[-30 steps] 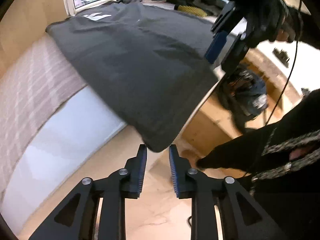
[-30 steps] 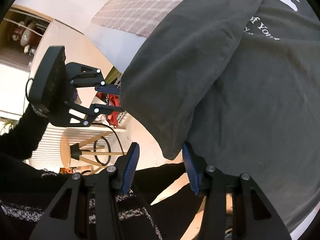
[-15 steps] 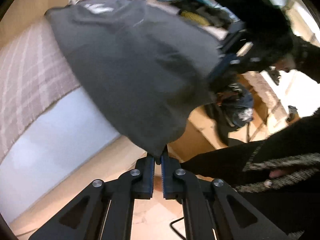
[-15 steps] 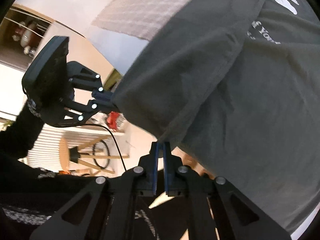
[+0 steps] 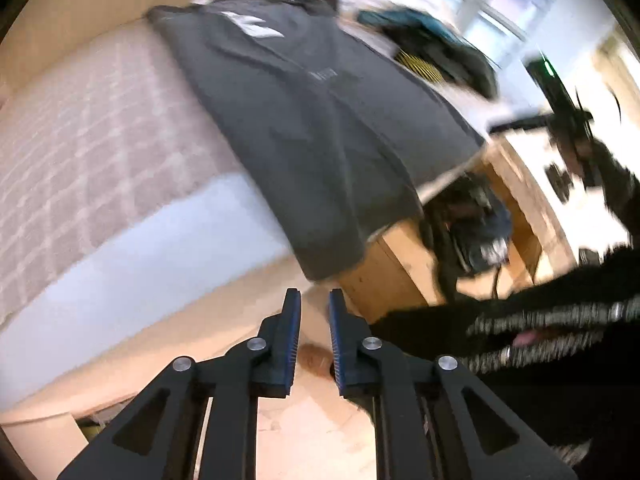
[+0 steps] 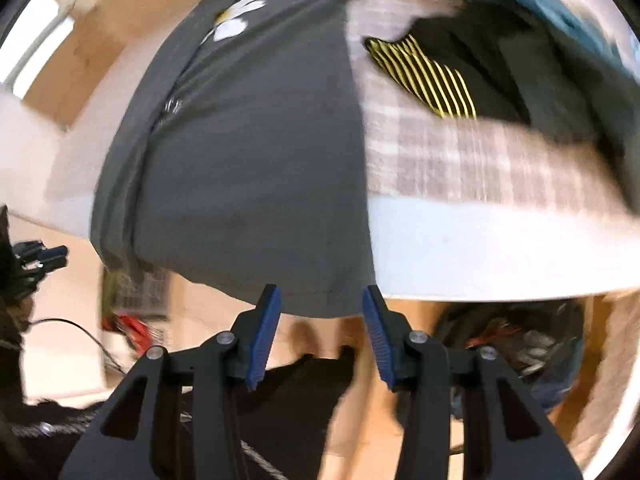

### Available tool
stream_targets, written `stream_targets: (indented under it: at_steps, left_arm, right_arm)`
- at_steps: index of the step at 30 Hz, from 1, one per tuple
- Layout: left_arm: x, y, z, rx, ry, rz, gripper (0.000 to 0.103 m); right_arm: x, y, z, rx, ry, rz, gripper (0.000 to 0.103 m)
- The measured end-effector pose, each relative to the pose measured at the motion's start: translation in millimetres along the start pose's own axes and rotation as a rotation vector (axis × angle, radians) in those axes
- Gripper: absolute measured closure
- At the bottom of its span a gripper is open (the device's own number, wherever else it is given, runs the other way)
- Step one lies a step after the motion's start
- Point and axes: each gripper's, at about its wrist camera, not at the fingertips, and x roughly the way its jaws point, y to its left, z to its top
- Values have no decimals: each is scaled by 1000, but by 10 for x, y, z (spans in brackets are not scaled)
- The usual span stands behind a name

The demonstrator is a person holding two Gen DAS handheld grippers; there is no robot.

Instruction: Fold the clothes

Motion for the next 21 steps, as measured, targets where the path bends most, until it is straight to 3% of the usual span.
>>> stream_targets:
  at_steps: [2,4,9,10,11,12,14,16,18,21]
  left_arm:
    - [8,-124,179,61,-10,63,90]
    - [51,-238,395,124,-14,64,84]
    - [436,-265,809,178,47,92,83]
    - [514,-273,861,172,58,107,83]
    - [576,-261,919,165,60,123,83]
    - [634,-239,971,155,65,130,82]
    - [718,-160,1034,121,88,119,75]
    - [792,-137,1010,127,125,148,75]
    - [835,-169,975,155,143,168,75]
    - [830,-196,947,158,154,162,74]
  right_arm:
    - [41,-84,-10,20,-12,-9,61]
    - [132,-102,0,3,-3,-13,61]
    - [187,-97,96,-18,-27,-10,61]
    - [188,-69,100,-31,-29,-1,65]
    - [189,-39,103,-45,-30,7,92]
    - [194,13,104,-75,-11,5,99]
    - [161,120,97,-147,39,-11,99]
    - [23,119,90,-201,51,-36,99]
    - [-162,-64,156,-137,38,18,99]
    - [-126,-139,301,-137,70,-25,99]
